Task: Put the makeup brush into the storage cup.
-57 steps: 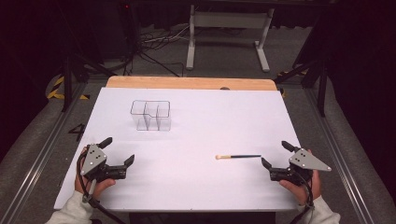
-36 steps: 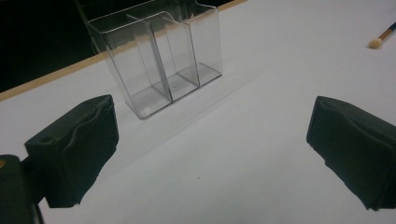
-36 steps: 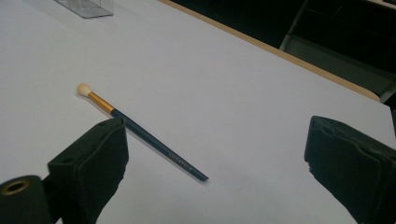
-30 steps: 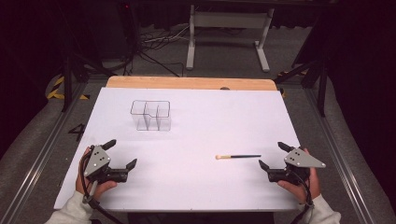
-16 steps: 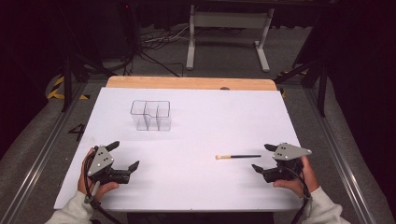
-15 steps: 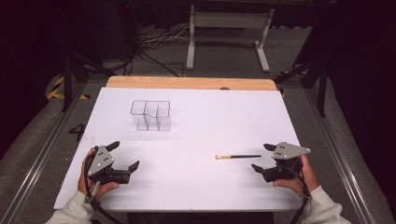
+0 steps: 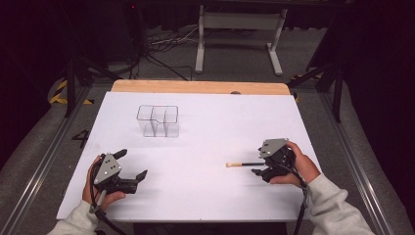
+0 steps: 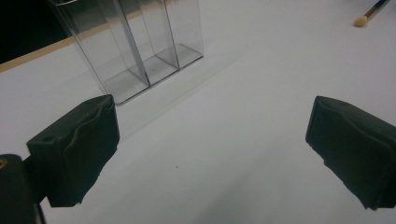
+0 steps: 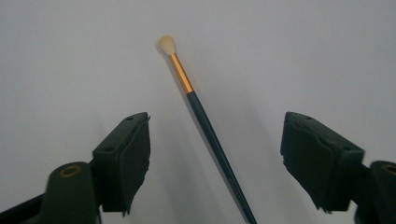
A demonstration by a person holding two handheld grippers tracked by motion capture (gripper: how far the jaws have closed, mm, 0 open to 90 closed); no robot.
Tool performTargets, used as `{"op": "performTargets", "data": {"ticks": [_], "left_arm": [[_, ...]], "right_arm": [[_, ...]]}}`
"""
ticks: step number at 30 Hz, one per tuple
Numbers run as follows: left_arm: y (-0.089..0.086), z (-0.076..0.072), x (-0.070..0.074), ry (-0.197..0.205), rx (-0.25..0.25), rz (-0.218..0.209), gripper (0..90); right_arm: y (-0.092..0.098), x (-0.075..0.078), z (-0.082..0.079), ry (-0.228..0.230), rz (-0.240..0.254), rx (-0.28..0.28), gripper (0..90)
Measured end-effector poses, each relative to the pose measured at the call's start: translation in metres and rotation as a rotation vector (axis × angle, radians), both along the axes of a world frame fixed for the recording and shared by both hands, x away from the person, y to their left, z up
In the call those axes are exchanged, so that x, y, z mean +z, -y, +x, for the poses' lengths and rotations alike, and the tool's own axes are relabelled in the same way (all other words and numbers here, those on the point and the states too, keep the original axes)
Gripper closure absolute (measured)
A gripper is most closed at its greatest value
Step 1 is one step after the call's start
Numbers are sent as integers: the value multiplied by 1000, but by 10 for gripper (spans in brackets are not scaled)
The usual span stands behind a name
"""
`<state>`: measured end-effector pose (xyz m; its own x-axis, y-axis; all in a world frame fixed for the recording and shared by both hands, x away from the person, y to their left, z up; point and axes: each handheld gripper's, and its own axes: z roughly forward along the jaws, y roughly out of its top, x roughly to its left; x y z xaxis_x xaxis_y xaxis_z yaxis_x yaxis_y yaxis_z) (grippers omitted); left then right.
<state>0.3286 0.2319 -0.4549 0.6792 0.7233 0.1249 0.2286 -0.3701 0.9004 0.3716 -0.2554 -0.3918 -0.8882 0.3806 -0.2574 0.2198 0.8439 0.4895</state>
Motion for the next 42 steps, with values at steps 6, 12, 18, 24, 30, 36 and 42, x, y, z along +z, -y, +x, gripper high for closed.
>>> {"op": "performTargets", "data": {"ticks": [6, 12, 18, 24, 30, 36, 42], "left_arm": [[1, 0, -1, -7, -8, 1, 36], [1, 0, -1, -11, -20, 0, 37], [2, 0, -1, -13, -24, 4, 38], [2, 0, -2, -21, -29, 2, 39], [2, 1, -3, -30, -32, 7, 41], [3, 1, -3, -33, -36, 11, 43], [4, 1, -4, -41, -38, 10, 44]], "right_arm": [[-24, -6, 16, -61, -77, 64, 457], [-44, -9, 30, -137, -159, 127, 583], [-58, -15, 39, -194, -254, 153, 643], [-64, -26, 47, -241, -311, 152, 758], [-60, -28, 49, -269, -278, 169, 841], [-59, -27, 44, -247, -267, 162, 846], [-46, -24, 41, -208, -163, 140, 847]]}}
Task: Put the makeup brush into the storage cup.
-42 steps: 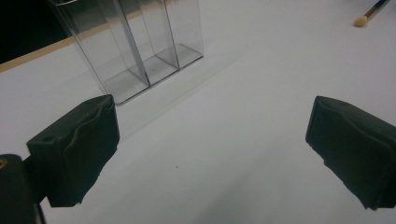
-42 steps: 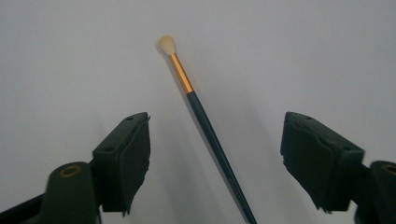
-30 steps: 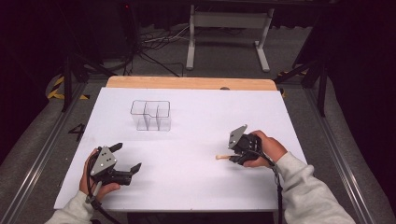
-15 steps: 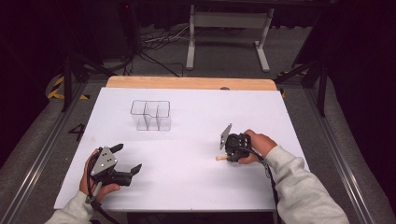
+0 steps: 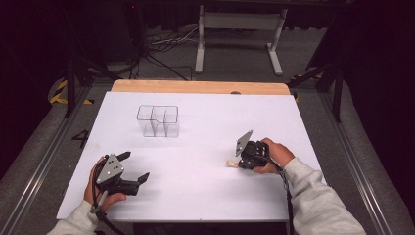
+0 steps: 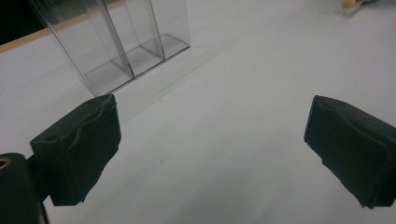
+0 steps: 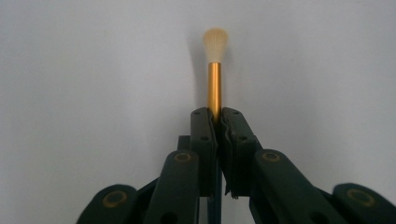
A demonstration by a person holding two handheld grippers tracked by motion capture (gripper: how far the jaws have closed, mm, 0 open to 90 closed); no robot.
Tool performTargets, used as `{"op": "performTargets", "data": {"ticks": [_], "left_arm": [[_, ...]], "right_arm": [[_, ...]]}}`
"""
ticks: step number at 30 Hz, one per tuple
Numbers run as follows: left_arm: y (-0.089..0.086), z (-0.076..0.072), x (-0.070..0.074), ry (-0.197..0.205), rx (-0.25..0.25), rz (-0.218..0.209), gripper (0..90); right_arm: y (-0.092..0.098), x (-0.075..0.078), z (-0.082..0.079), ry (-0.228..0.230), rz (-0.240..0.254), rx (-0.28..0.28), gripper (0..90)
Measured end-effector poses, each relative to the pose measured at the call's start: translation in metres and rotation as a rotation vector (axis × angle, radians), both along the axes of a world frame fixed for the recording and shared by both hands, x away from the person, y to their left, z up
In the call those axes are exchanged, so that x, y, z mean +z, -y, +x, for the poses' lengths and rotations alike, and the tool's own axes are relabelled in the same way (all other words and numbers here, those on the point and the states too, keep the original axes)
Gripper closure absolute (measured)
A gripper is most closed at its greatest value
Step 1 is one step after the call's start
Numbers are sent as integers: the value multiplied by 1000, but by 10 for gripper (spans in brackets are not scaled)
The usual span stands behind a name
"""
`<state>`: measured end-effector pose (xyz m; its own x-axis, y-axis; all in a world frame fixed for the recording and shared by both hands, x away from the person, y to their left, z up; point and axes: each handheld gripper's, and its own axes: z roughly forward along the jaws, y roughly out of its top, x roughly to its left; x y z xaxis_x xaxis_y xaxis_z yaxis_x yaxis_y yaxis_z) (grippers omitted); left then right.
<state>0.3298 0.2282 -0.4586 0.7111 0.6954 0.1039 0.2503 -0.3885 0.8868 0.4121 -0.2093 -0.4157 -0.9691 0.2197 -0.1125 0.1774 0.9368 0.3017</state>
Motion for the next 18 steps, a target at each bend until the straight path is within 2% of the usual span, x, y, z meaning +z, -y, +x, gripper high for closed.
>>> {"op": "performTargets", "data": {"ticks": [5, 8, 13, 18], "left_arm": [[1, 1, 0, -2, -1, 3, 44], [1, 1, -1, -3, -2, 4, 44], [1, 0, -1, -7, -2, 3, 44], [1, 1, -1, -9, -2, 3, 44]], "right_arm": [[12, 9, -3, 36, 103, -35, 847], [17, 11, -5, 55, 127, -47, 847], [27, 19, -8, 100, 205, -90, 847], [42, 31, -14, 151, 316, -139, 847]]}}
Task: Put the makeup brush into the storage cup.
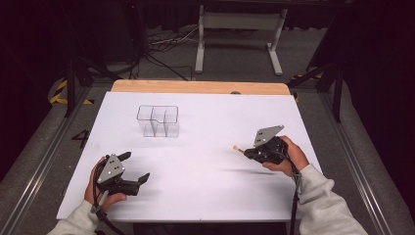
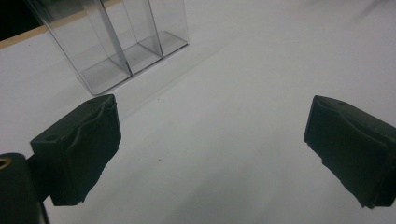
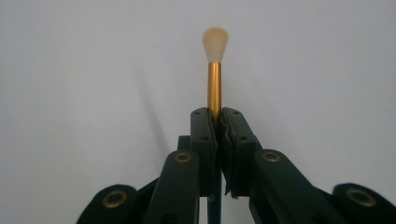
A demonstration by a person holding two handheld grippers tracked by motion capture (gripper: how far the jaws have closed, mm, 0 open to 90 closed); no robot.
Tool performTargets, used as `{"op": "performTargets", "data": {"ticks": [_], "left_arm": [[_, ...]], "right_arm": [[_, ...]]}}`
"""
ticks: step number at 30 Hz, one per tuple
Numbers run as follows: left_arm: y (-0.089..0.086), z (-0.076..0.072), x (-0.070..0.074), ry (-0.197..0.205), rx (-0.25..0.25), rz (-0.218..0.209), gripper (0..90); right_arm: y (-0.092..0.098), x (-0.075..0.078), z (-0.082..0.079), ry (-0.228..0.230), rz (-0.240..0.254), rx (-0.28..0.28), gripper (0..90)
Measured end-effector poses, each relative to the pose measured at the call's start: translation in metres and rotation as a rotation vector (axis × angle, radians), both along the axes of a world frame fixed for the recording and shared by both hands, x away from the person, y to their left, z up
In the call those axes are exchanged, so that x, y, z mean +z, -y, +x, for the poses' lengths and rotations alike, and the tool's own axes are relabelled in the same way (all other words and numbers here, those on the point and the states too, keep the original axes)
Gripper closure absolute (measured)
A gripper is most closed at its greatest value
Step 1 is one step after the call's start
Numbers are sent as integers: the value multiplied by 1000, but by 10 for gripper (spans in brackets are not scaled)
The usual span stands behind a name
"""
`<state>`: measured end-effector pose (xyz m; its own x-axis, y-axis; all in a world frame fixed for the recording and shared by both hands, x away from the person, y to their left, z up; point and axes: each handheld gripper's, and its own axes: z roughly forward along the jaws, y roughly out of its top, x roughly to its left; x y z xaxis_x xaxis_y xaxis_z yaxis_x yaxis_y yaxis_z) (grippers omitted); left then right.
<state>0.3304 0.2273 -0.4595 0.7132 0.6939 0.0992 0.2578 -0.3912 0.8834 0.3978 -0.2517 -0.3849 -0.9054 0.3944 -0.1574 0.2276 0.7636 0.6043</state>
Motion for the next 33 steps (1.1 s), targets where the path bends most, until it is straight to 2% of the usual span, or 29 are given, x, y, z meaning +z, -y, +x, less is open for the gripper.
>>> {"op": "performTargets", "data": {"ticks": [2, 7, 8, 9, 12, 14, 16, 17, 18, 19, 20, 22, 24, 25, 29, 33], "left_arm": [[0, 0, 0, 0, 1, 2, 45], [0, 0, 0, -1, 0, 2, 45], [0, 0, 0, -1, 0, 1, 44], [0, 0, 0, -1, 0, 2, 44], [0, 0, 0, 0, 0, 0, 45], [0, 0, 0, 0, -1, -2, 44], [0, 0, 0, 1, -2, -4, 44], [0, 0, 0, 0, -2, -4, 44], [0, 0, 0, 0, -1, -4, 44], [0, 0, 0, 1, -3, -5, 44], [0, -1, 1, 3, -4, -7, 44], [0, -1, 1, 3, -4, -8, 44], [-1, -1, 0, 2, -3, -10, 44], [-1, -1, 0, 2, -3, -10, 44], [-1, -1, 0, 2, -4, -14, 44], [-1, -1, 0, -1, -7, -14, 44]], "right_arm": [[3, 2, -1, 12, 16, -11, 847], [15, 11, -7, 54, 112, -51, 847], [18, 13, -8, 75, 140, -70, 847], [18, 13, -8, 75, 140, -70, 847], [21, 18, -11, 107, 183, -89, 847], [23, 23, -13, 131, 233, -105, 847], [24, 24, -13, 142, 242, -109, 848], [25, 27, -14, 157, 266, -113, 847], [25, 30, -15, 171, 314, -127, 848], [25, 30, -15, 171, 314, -127, 848], [25, 33, -15, 189, 347, -134, 848], [24, 34, -15, 199, 365, -137, 848], [22, 36, -15, 215, 400, -138, 848], [19, 37, -15, 225, 433, -137, 848], [11, 38, -14, 232, 467, -126, 847], [-6, 39, -10, 239, 517, -105, 847]]}}
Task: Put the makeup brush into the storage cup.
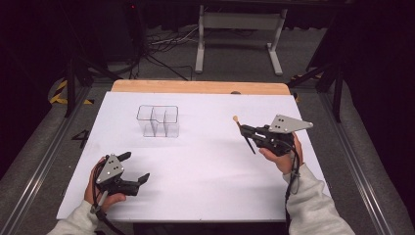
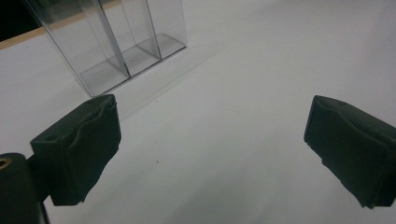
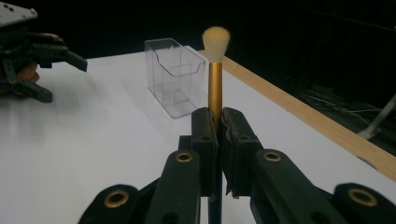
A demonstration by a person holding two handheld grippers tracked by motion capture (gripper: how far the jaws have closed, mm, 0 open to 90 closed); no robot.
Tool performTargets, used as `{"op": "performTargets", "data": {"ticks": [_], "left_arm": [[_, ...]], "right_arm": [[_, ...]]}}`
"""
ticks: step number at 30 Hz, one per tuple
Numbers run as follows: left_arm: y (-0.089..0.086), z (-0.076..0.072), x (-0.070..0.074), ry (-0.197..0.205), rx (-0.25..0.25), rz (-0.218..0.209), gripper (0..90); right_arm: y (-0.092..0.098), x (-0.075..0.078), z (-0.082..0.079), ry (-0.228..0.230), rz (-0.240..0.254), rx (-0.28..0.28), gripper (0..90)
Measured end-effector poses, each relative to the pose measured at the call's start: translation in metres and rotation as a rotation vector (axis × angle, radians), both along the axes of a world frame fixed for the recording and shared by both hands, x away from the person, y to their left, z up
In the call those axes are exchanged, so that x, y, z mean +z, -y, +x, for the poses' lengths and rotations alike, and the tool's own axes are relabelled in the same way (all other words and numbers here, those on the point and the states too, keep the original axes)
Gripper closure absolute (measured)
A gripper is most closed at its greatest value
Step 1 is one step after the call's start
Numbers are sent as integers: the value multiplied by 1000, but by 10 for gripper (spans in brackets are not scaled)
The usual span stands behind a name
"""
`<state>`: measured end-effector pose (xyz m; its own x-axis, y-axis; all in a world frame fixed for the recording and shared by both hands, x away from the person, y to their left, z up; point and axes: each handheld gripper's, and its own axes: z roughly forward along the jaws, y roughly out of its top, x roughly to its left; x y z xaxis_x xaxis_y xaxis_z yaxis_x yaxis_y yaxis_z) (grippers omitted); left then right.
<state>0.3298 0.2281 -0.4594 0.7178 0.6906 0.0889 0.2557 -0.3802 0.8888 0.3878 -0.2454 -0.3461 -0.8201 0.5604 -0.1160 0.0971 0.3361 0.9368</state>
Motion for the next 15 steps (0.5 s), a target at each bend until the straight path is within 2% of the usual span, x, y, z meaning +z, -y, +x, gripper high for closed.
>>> {"op": "performTargets", "data": {"ticks": [4, 5, 11, 15], "left_arm": [[0, 0, 0, 1, 0, -2, 45], [0, 0, 0, 1, -1, -1, 44], [-1, 0, 0, 3, -4, -8, 44], [0, 0, 0, 3, -14, -14, 40]], "right_arm": [[-11, -1, 3, -2, 15, 20, 848], [-20, -1, 6, 5, 28, 34, 848], [-39, -2, 13, 8, 58, 45, 847], [-52, -4, 19, 7, 98, 48, 847]]}}
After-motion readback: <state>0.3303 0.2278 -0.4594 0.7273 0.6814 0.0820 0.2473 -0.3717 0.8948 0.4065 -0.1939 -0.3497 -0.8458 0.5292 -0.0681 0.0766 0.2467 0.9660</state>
